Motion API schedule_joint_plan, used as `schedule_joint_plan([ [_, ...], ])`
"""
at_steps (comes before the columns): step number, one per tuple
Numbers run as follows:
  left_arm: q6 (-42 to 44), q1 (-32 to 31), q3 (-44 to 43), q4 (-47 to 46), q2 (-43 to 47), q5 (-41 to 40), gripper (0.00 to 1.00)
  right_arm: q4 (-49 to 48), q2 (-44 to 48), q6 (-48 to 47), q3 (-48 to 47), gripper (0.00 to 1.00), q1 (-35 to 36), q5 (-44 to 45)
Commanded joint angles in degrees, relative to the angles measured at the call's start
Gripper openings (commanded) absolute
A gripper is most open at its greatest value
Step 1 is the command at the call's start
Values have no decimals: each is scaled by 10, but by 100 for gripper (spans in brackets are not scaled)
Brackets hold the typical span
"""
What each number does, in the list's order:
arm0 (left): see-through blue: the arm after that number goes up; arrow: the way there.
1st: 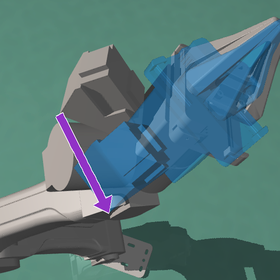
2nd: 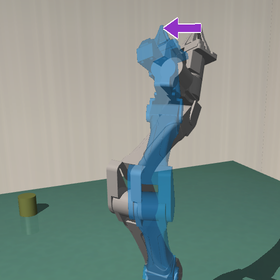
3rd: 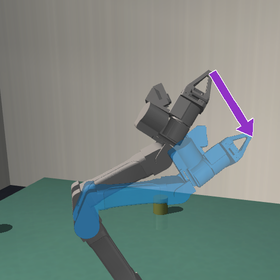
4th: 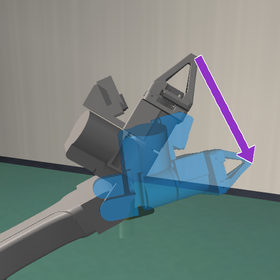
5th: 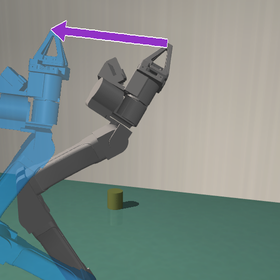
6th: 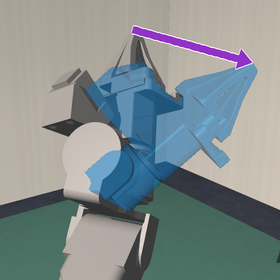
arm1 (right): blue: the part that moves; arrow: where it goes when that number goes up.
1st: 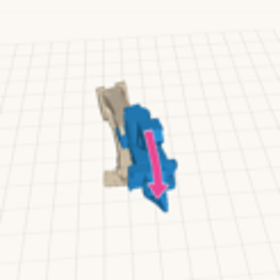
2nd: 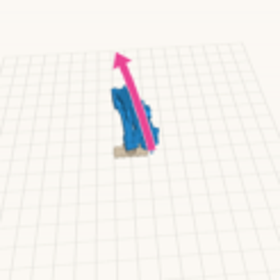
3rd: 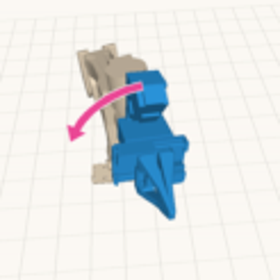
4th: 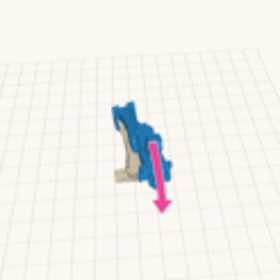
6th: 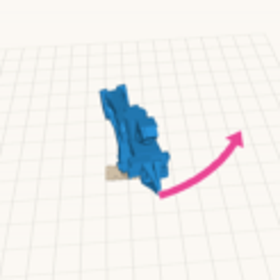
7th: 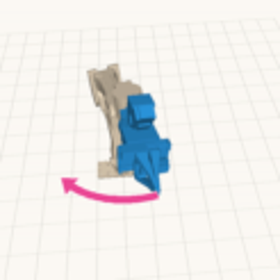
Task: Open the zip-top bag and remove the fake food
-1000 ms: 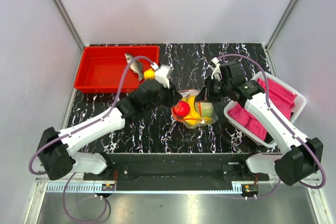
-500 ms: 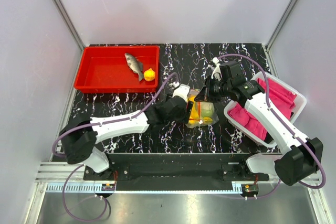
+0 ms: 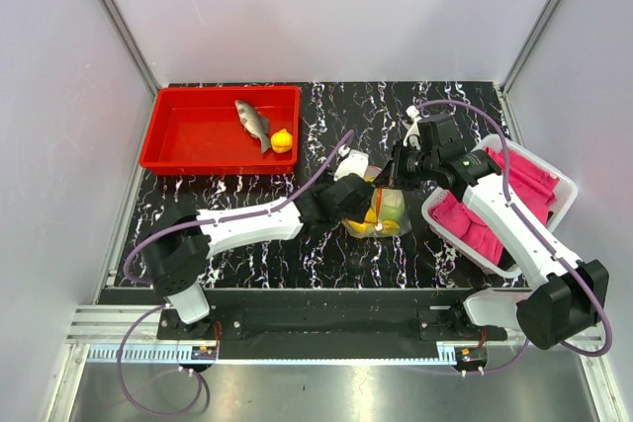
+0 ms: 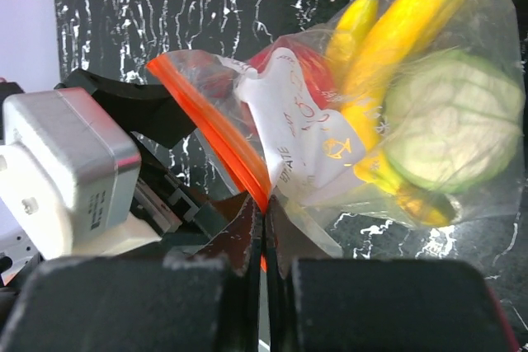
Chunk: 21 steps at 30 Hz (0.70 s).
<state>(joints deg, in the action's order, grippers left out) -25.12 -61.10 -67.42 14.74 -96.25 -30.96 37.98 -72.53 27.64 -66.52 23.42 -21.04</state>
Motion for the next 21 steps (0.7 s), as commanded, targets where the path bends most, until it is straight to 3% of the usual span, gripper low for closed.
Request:
schedule_joint_plan([
  [1,3,-4,-25,7,-32,-20,86,-22,11,6,-10,0,9,-44],
  [6,1,-4,-22,-1,-46,-26,85,-22,10,0,-6,0,9,-37],
  [10,4,-4,-22,-11,-47,-22,79,-23,10,2,-5,0,9,-43],
  [13,10,-4,-22,-17,-43,-18,60,-23,9,-1,-7,0,9,-38],
  [14,12,-4,-22,-18,-37,-13,48,-23,11,2,-7,0,9,-42],
  [21,23,-9,-15,-16,5,5,15,-23,13,-1,-1,0,9,-37],
])
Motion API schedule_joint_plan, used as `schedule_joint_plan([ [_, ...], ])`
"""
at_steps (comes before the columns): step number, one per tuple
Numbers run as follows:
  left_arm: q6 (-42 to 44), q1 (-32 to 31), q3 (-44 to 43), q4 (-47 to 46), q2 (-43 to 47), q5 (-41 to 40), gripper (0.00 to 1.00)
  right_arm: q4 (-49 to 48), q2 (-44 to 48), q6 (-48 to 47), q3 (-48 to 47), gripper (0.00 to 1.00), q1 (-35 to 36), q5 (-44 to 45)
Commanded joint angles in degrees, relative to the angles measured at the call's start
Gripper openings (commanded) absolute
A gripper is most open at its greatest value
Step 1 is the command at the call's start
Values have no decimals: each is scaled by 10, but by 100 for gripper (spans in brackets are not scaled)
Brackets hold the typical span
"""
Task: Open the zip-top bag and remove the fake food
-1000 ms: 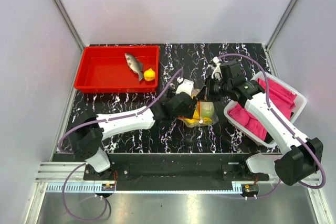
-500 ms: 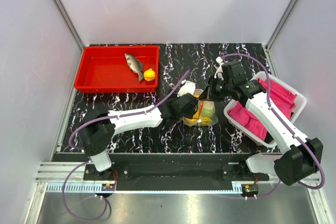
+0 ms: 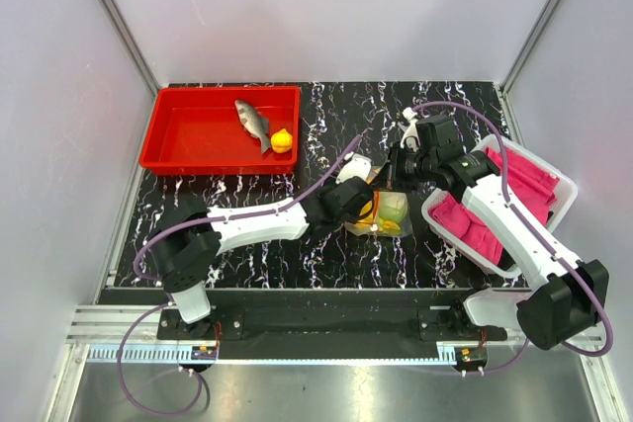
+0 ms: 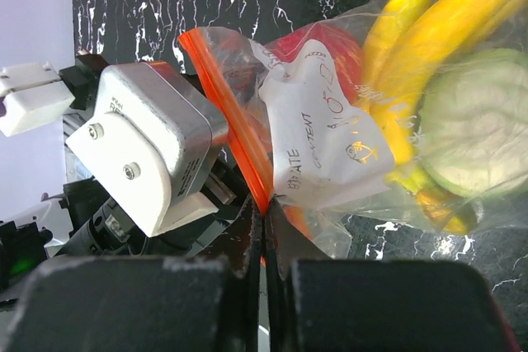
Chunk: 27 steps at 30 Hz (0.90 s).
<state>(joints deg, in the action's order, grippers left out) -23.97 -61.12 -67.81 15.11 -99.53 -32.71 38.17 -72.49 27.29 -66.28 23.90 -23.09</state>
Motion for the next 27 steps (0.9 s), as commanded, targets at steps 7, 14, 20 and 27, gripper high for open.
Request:
schedule_joint_plan([
  [7,11,-18,0,-17,91,34,0,-25,10,0,-2,0,4,-6],
  [14,17,-22,7,-25,161,101,0,-25,6,-9,4,0,4,9],
  [20,13,-22,5,-29,191,135,0,-26,8,-10,7,0,4,17],
  [27,9,-22,11,-50,189,186,0,-25,9,-12,12,0,4,33],
])
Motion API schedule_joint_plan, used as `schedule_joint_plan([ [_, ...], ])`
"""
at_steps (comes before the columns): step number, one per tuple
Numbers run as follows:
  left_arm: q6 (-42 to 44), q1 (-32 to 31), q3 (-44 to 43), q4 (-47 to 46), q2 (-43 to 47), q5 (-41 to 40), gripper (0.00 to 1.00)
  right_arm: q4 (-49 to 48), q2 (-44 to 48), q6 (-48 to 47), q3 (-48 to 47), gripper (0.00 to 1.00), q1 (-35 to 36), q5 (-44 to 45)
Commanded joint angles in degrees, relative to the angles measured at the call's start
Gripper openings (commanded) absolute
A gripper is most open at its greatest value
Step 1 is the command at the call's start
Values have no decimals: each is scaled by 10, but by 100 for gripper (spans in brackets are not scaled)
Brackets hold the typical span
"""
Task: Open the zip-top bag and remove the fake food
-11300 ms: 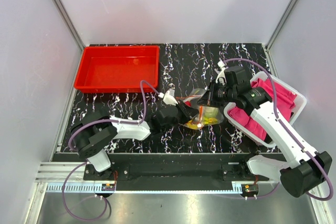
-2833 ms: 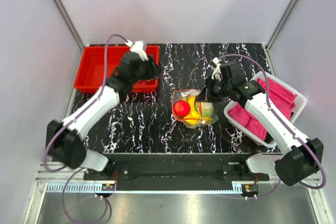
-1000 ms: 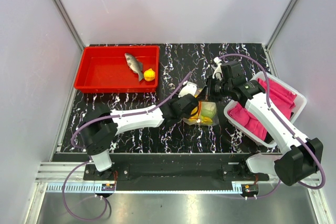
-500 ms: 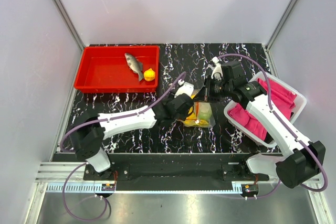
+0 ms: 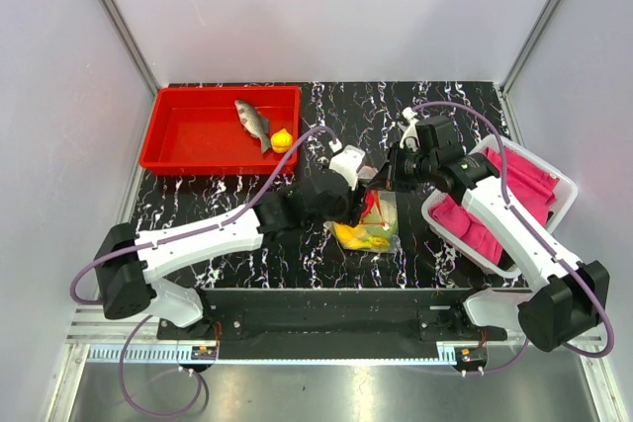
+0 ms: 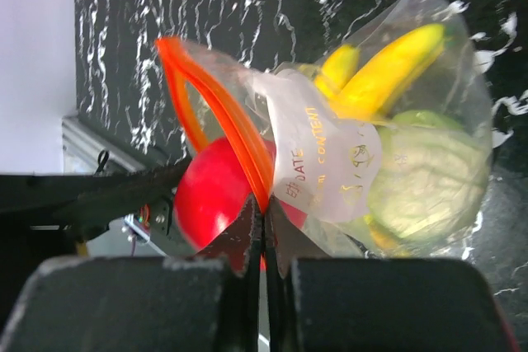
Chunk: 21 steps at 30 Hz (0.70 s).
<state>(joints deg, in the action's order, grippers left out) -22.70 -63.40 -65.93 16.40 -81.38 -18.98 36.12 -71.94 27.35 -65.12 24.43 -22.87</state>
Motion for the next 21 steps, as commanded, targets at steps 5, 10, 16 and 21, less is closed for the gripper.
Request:
schedule_joint_plan([
  [5,5,1,19,-78,40,55,0,1,6,-18,6,0,-2,56],
  [10,25,9,24,-56,73,45,0,4,9,-19,8,0,-2,68],
  [16,32,29,32,-24,112,26,0,7,8,-23,0,0,-3,75],
  [21,38,85,43,-29,177,40,0,11,2,-32,1,0,-4,85],
])
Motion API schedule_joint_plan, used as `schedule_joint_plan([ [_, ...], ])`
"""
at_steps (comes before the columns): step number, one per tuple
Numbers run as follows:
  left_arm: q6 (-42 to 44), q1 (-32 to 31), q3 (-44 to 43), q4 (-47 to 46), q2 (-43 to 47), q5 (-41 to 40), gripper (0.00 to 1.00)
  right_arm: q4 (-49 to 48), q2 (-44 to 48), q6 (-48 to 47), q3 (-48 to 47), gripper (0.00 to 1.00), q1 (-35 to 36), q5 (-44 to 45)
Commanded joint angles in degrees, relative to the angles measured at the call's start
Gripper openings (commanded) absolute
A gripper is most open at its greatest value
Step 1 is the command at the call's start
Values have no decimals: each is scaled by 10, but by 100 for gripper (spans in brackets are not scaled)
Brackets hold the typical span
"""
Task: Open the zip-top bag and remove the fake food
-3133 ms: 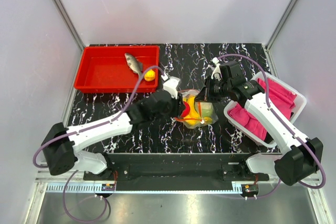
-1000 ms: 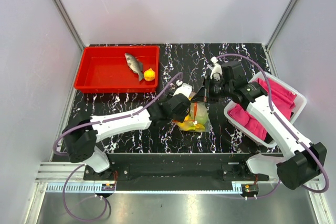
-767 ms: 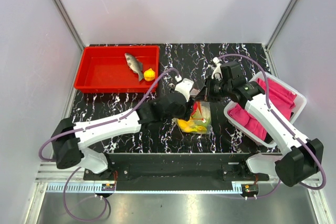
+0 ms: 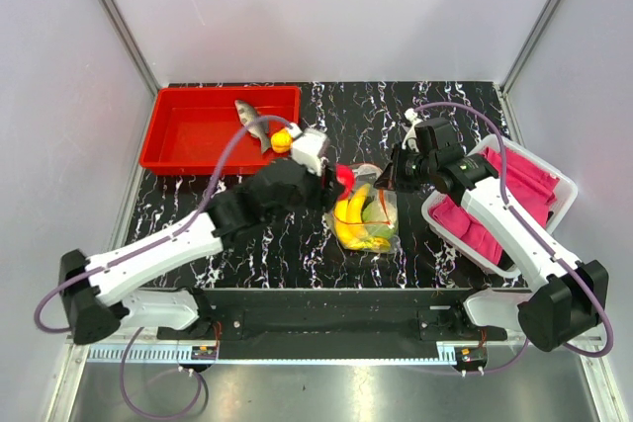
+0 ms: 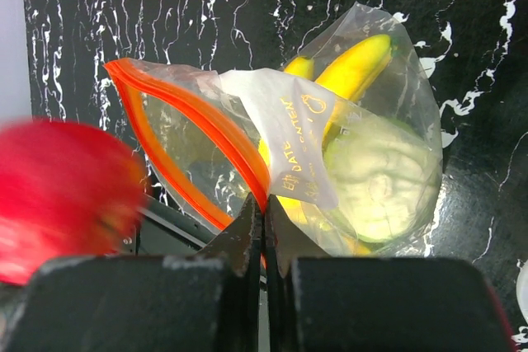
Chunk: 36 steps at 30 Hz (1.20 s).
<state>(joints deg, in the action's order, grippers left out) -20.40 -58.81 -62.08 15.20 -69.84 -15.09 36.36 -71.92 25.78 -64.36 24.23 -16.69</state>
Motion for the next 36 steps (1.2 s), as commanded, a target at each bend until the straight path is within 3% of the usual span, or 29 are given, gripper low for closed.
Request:
schedule_joint_plan([
  [1,14,53,5,-14,69,2,0,11,1,-17,-7,0,-2,24],
  [6,-11,198,-14,20,73,16,0,13,3,-17,-8,0,-2,18],
  [10,-36,304,-10,-27,44,35,0,13,-1,-17,-14,0,-2,16],
  [14,-66,407,-27,-109,-46,77,0,13,-2,-19,-22,0,-2,10],
  [22,-102,468,-201,-139,-309,121,0,14,1,-12,-23,0,-2,-7],
  [25,-127,478,-226,-178,-378,160,0,13,0,-13,-20,0,-1,-6],
  [31,-126,480,-326,-154,-481,168,0,13,-2,-10,-23,0,-3,-14],
  [34,-120,481,-361,-129,-514,182,20,13,-1,-11,-24,0,-2,-18],
  [35,-119,481,-364,-123,-519,185,36,14,-1,-9,-25,0,-2,-18],
  [36,-117,481,-362,-120,-521,183,44,14,-2,-9,-25,0,-2,-18],
])
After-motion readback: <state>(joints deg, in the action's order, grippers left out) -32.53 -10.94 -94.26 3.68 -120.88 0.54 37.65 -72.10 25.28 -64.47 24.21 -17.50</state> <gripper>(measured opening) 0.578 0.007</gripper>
